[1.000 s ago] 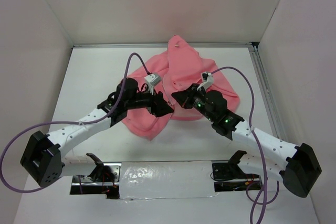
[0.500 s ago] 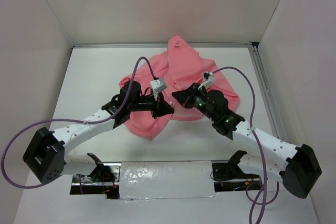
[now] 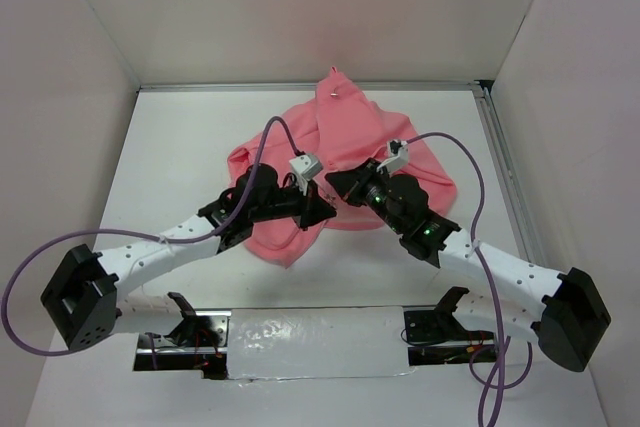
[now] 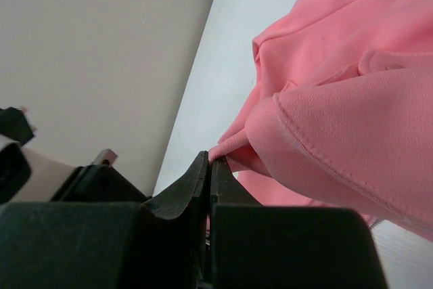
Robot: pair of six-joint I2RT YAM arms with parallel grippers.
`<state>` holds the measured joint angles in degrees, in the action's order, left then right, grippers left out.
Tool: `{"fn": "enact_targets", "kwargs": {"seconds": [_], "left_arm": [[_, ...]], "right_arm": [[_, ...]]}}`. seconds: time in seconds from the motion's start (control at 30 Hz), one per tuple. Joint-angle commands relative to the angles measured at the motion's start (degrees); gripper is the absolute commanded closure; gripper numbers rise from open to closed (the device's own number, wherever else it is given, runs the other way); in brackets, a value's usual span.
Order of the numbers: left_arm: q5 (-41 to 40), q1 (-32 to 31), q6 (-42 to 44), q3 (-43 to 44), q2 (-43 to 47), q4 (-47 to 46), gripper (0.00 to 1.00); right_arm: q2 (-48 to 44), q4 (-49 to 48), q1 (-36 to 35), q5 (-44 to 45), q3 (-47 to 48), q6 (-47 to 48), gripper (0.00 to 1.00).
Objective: Zip up the jacket
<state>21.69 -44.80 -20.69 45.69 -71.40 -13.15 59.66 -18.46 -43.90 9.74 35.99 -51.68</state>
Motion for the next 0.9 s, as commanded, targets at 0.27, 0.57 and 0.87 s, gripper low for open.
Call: {"fn": "enact_targets", "kwargs": {"seconds": [0.27,0.57,0.87], "left_arm": [[5.9,-4.9,-5.1,-0.9,-3.9,1.6,0.75],[-2.6,-7.2,-8.1,-6.0,7.2,6.0,0.27],[-1.3,5.2,-13.9,-4.7,13.0,10.0,0.12]], "right_arm": [[-3.8,-3.1,0.4,5.1,2.3,-5.1,1.0],[-4.4,-0.9,1.4,1.7,2.4,-1.2,1.0],[-7.1,-0.9,1.4,-0.2,-0.7,2.7,1.0]]}}
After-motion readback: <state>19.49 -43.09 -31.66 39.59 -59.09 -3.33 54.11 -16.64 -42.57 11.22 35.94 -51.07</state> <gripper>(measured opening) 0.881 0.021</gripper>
